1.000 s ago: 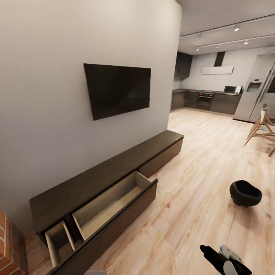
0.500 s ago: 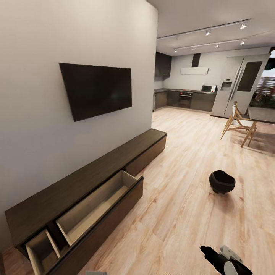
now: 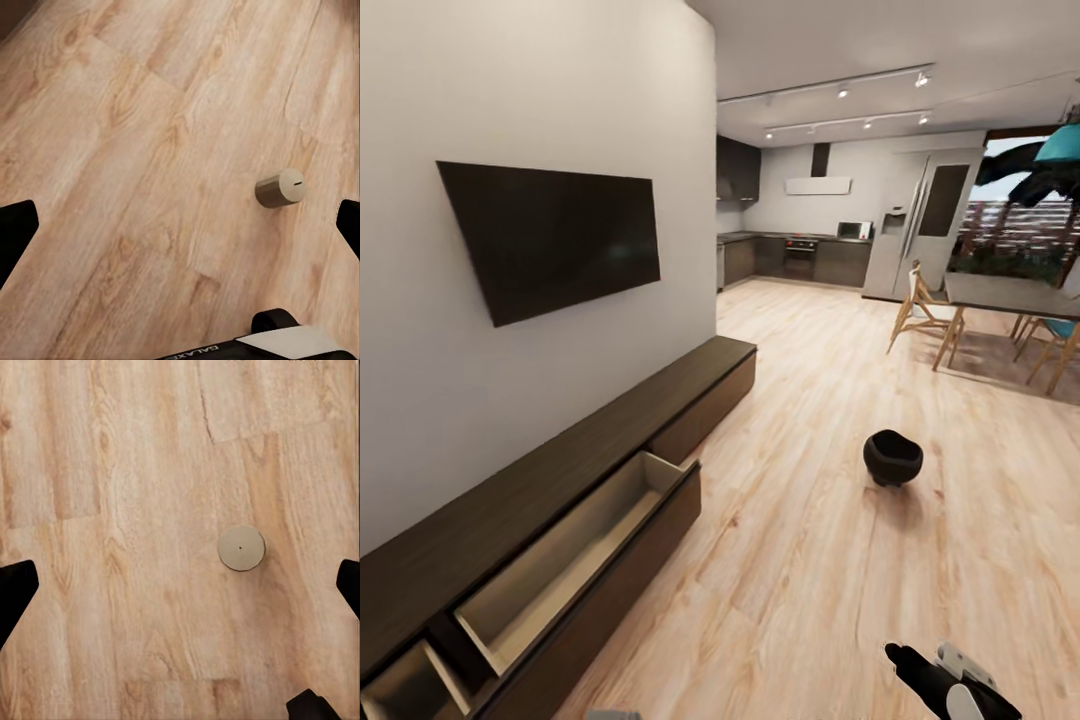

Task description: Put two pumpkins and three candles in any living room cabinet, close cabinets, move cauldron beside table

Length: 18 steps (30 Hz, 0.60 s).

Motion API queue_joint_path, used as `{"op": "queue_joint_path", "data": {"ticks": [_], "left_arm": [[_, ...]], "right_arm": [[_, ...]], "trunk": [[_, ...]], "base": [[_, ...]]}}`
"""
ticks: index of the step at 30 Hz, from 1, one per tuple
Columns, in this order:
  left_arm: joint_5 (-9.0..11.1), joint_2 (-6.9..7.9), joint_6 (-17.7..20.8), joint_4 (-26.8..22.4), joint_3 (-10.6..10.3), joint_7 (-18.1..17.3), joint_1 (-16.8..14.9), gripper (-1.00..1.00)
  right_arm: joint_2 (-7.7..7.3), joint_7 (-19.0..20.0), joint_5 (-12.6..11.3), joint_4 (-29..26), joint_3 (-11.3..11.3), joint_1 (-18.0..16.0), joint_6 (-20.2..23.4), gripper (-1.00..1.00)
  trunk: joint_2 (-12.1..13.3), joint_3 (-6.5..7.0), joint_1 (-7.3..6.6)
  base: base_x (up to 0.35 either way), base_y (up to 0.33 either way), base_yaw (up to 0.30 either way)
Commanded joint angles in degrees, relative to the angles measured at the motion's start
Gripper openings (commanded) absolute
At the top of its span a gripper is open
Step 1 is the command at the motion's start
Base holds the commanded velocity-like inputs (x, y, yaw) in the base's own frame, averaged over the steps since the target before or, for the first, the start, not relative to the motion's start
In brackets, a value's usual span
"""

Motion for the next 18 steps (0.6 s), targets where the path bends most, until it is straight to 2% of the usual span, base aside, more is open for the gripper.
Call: {"op": "queue_joint_path", "data": {"ticks": [1,8,11,13,14,15,18], "left_arm": [[0.47,0.03,0.32,-0.1,0.0,-0.01,0.02,1.0],[0.33,-0.05,0.31,0.79,0.06,0.55,-0.04,1.0],[0.25,-0.93,0.45,0.97,-0.09,3.47,-0.17,1.0],[0.23,-1.68,0.86,0.92,-0.18,7.22,-0.79,1.0],[0.19,-2.02,1.36,1.19,-0.19,9.96,-1.94,1.0],[0.16,-2.16,1.71,1.4,-0.19,11.25,-2.67,1.0],[0.12,-3.02,4.48,3.54,-0.18,16.85,-6.92,1.0]], "right_arm": [[-0.03,-0.45,-0.6,-0.09,0.03,-0.03,0.2,1.0],[-0.2,-0.57,-0.5,-0.09,-0.04,-0.03,0.13,1.0],[-0.22,-0.7,-0.45,-0.09,-0.05,-0.03,0.12,1.0],[-0.23,-0.79,-0.19,-0.12,-0.06,-0.03,0.15,1.0],[-0.14,-0.91,0.75,-0.14,-0.03,-0.03,0.18,1.0],[-0.06,-1.09,1.57,-0.15,0.0,-0.03,0.2,1.0],[0.45,-3.18,7.4,-0.27,0.47,-0.03,0.26,1.0]], "trunk": [[-0.04,-0.05,0.0],[-0.04,-0.05,0.0],[-0.04,-0.05,0.0],[-0.04,-0.05,0.0],[-0.04,-0.05,0.0],[-0.04,-0.05,0.0],[-0.04,-0.05,0.0]], "base": [[0.0,0.0,-0.276],[0.0,0.0,-0.276],[0.0,0.0,-0.276],[0.0,0.0,-0.276],[0.0,0.0,-0.276],[0.0,0.0,-0.276],[0.0,0.0,-0.276]]}}
